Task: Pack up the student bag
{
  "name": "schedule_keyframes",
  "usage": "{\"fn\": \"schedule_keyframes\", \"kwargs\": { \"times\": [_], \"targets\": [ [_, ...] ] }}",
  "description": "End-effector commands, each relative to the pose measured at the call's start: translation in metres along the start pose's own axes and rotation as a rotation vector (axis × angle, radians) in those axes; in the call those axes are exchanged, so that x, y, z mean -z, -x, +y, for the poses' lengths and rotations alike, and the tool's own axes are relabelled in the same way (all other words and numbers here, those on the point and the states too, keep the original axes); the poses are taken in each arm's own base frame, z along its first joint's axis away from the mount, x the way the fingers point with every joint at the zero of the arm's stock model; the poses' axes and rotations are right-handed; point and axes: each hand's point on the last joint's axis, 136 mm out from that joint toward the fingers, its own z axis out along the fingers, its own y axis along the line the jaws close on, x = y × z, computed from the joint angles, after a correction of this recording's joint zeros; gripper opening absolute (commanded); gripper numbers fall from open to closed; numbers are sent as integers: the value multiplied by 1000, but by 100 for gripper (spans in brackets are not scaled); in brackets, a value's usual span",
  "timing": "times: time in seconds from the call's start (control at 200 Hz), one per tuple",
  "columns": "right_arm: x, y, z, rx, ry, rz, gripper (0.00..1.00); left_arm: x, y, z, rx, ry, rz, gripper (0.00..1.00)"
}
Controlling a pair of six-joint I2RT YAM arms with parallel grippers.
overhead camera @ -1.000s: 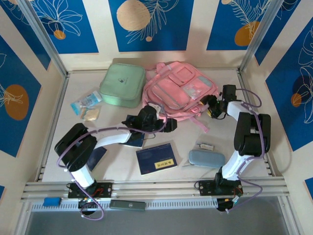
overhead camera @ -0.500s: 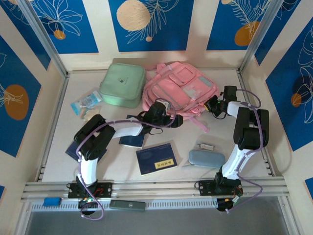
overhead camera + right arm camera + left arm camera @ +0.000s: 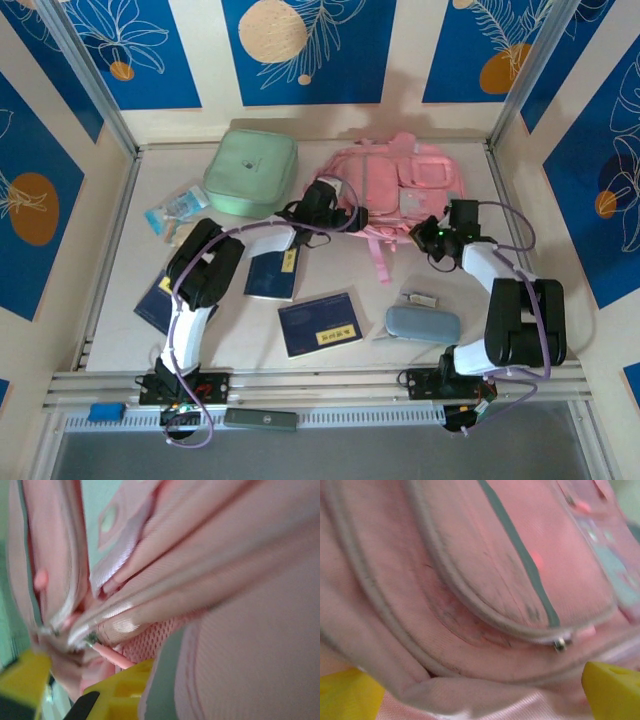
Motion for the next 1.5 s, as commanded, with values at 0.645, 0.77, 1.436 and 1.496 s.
{"fn": "schedule_keyframes", "kwargs": {
  "times": [0.645, 0.77, 1.436, 1.496],
  "targets": [
    [16, -35, 33, -158, 66, -15, 0, 96, -77, -83, -90, -114, 175, 83],
    [14, -36, 35, -167, 69, -7, 0, 85, -88, -109, -191, -96, 171, 77],
    [8, -33, 47, -246, 94, 35, 0, 21, -100, -102, -259, 23, 129, 51],
    [7, -34, 47, -250, 99, 36, 0, 14, -102, -99, -250, 40, 134, 49]
  ]
}}
